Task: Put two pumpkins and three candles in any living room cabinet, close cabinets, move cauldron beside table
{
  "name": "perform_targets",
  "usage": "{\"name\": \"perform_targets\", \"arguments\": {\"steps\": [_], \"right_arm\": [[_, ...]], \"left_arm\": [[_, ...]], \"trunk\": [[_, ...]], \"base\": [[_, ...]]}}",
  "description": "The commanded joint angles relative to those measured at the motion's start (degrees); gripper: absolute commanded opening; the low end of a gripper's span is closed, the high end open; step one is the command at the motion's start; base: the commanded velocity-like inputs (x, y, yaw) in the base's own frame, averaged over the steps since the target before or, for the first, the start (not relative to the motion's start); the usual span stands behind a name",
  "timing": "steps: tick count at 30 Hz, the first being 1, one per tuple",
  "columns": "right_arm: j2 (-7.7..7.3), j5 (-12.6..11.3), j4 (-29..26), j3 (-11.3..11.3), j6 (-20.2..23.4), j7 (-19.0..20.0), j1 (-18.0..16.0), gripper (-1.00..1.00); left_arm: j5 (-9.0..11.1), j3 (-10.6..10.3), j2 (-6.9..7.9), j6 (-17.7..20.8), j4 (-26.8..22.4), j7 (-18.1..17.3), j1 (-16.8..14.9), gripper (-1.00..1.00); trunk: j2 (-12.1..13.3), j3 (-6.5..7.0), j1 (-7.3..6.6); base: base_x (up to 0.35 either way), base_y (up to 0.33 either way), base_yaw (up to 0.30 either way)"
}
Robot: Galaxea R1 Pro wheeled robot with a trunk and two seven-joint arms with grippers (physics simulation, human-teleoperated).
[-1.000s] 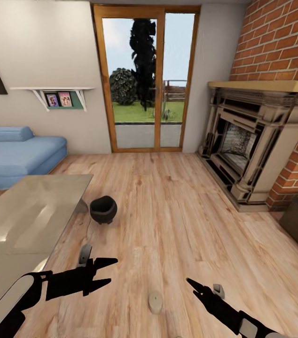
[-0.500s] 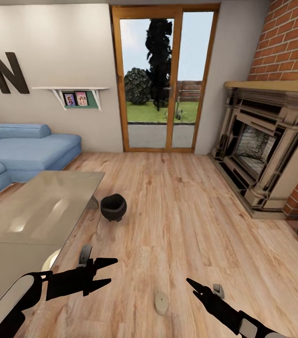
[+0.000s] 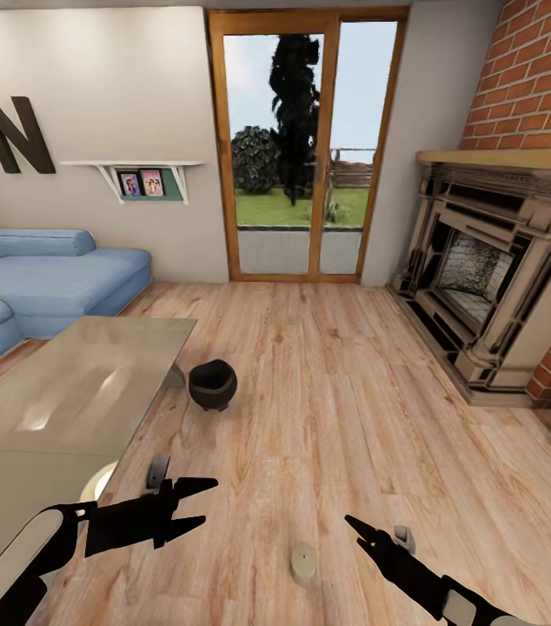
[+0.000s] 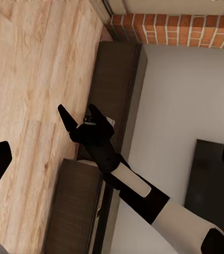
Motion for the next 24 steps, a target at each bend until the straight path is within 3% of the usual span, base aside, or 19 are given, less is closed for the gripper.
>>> {"name": "perform_targets", "arguments": {"steps": [1,24], "right_arm": [[0.03,-0.6,0.2,0.4,0.6,0.3,-0.1,1.0],[0.03,-0.6,0.2,0.4,0.8,-0.4,-0.1,1.0]], "left_arm": [[0.6,-0.1,0.04,0.0,0.0,0.5,0.0,1.0],[0.6,-0.1,-0.03,0.0,-0.2,0.5,0.0,1.0]], "trunk": [[0.0,-0.05,0.0],[0.0,-0.05,0.0]], "base": [[0.031,0.03,0.0],[0.082,0.014,0.0]]}}
